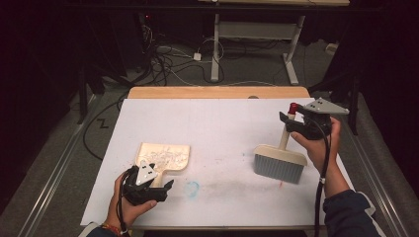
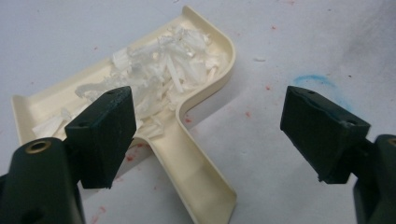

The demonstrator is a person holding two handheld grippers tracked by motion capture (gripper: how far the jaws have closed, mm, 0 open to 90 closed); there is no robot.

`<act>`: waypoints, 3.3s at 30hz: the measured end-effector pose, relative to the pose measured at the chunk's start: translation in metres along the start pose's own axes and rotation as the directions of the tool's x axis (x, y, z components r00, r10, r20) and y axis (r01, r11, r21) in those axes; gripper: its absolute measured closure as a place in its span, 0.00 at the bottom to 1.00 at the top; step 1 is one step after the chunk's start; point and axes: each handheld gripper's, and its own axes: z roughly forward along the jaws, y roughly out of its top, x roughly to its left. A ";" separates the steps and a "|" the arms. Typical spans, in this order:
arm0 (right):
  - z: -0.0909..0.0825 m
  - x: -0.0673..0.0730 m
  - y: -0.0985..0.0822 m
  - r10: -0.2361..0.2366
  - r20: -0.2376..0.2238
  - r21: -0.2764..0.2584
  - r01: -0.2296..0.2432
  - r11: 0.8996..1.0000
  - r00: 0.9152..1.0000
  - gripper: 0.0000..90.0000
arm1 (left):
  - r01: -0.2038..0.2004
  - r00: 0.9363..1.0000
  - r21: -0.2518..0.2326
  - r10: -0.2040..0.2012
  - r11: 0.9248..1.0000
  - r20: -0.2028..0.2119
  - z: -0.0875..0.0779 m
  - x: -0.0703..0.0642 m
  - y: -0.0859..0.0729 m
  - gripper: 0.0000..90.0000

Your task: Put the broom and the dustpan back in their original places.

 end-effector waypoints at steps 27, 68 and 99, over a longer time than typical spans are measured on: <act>-0.005 0.015 -0.015 -0.014 -0.038 -0.054 0.012 0.998 0.999 0.36 | -0.060 0.998 -0.003 0.060 0.998 0.019 0.005 -0.007 -0.007 0.20; -0.042 0.058 -0.022 -0.065 -0.068 -0.093 0.058 0.994 0.996 0.21 | -0.139 0.990 -0.030 0.139 0.990 0.008 0.004 -0.015 -0.011 0.19; -0.059 0.064 -0.044 -0.130 -0.091 -0.049 0.126 0.991 0.987 0.22 | -0.155 0.988 -0.021 0.155 0.988 0.016 0.006 -0.018 -0.011 0.19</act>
